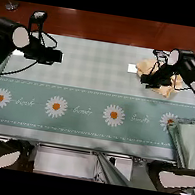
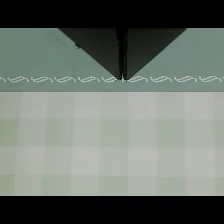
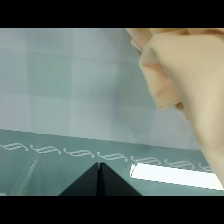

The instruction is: Fold the shirts.

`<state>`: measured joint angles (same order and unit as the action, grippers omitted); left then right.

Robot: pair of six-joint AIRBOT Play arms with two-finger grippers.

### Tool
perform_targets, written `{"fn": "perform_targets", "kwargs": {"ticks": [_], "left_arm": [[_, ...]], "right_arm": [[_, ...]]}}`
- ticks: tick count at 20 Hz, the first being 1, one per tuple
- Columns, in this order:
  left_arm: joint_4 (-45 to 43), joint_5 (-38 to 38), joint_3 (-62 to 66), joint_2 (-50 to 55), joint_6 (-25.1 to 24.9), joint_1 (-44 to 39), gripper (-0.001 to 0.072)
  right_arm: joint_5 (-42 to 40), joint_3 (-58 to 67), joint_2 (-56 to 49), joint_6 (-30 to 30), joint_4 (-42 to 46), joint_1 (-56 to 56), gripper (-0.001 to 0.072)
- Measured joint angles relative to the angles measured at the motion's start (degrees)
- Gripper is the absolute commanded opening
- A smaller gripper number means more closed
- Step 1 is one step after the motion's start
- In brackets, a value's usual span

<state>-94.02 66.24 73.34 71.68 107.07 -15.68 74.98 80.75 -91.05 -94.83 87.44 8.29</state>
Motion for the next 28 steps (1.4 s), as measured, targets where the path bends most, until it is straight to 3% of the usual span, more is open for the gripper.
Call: {"fn": "perform_targets", "kwargs": {"ticks": [14, 18, 19, 20, 21, 22, 23, 28], "left_arm": [[0.0, 0.0, 0.0, 0.0, 0.0, 0.0, 0.0029], [0.0, -5.3, 0.0, 0.1, 0.1, 0.0, 0.0029], [0.0, -7.7, 0.0, 0.1, 0.1, 0.0, 0.003], [0.0, -10.0, 0.0, 0.2, 0.1, 0.0, 0.0032], [0.0, -12.2, 0.0, 0.2, 0.1, 0.0, 0.0097], [0.0, -14.9, 0.0, 0.3, 0.1, 0.0, 0.046], [0.0, -17.2, 0.0, 0.5, 0.1, 0.0, 0.0695], [0.0, -23.1, 0.0, 3.5, 0.0, 0.0, 0.0701]], "right_arm": [[0.0, 0.0, 0.0, 0.0, 0.0, 0.0, 0.0021], [-0.2, 0.0, 0.0, 0.0, 0.0, 0.0, 0.0024], [-0.9, 0.0, 0.0, 0.0, 0.0, 0.0, 0.0101], [-2.0, 0.0, 0.0, 0.0, 0.4, 0.0, 0.0491], [-3.5, 0.0, 0.0, -0.2, 1.5, 0.0, 0.0637], [-5.4, 0.0, 0.0, -0.8, 3.2, 0.0, 0.0638], [-7.7, 0.1, 0.0, -1.6, 5.7, 0.0, 0.0637], [-19.9, 0.7, -0.6, -9.4, 19.6, -1.8, 0.0636]]}}
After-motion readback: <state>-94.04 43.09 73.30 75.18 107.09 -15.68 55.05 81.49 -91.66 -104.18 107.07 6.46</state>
